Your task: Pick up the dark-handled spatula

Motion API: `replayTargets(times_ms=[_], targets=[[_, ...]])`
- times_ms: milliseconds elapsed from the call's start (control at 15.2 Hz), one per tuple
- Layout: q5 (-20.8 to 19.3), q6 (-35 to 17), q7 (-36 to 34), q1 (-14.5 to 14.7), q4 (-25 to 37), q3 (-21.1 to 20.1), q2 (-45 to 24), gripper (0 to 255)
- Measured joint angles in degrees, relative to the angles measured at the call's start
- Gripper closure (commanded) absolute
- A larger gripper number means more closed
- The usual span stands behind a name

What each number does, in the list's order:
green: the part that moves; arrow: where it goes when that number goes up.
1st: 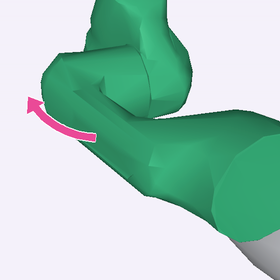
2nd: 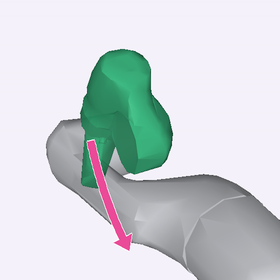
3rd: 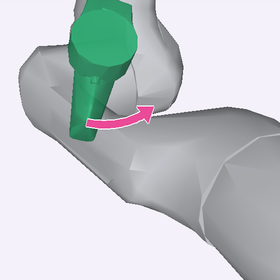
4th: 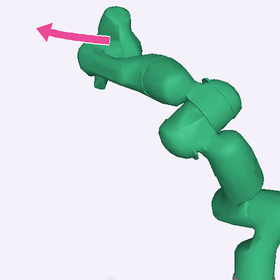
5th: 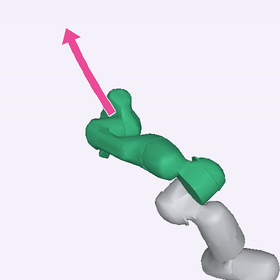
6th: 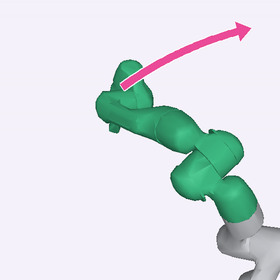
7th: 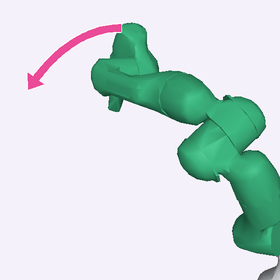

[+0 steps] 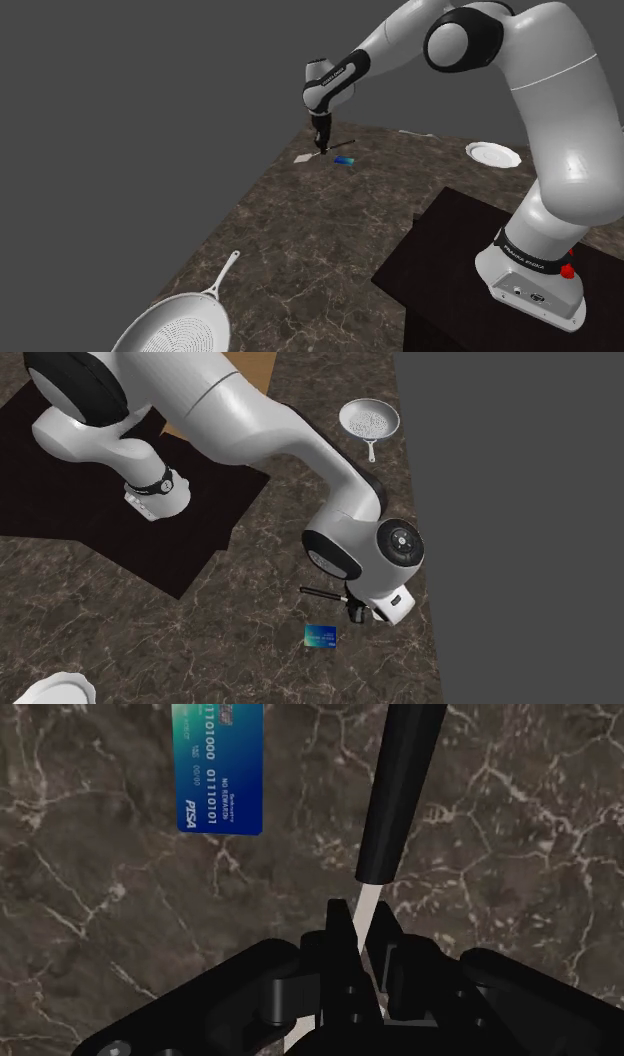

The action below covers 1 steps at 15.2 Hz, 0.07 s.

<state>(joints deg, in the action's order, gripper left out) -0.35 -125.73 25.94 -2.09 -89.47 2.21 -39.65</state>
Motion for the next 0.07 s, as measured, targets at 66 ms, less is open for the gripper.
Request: replayTargets(times_ms=[66], targets=[[0.0,0.4,0.0,0.0,0.0,0.0,0.4,255]])
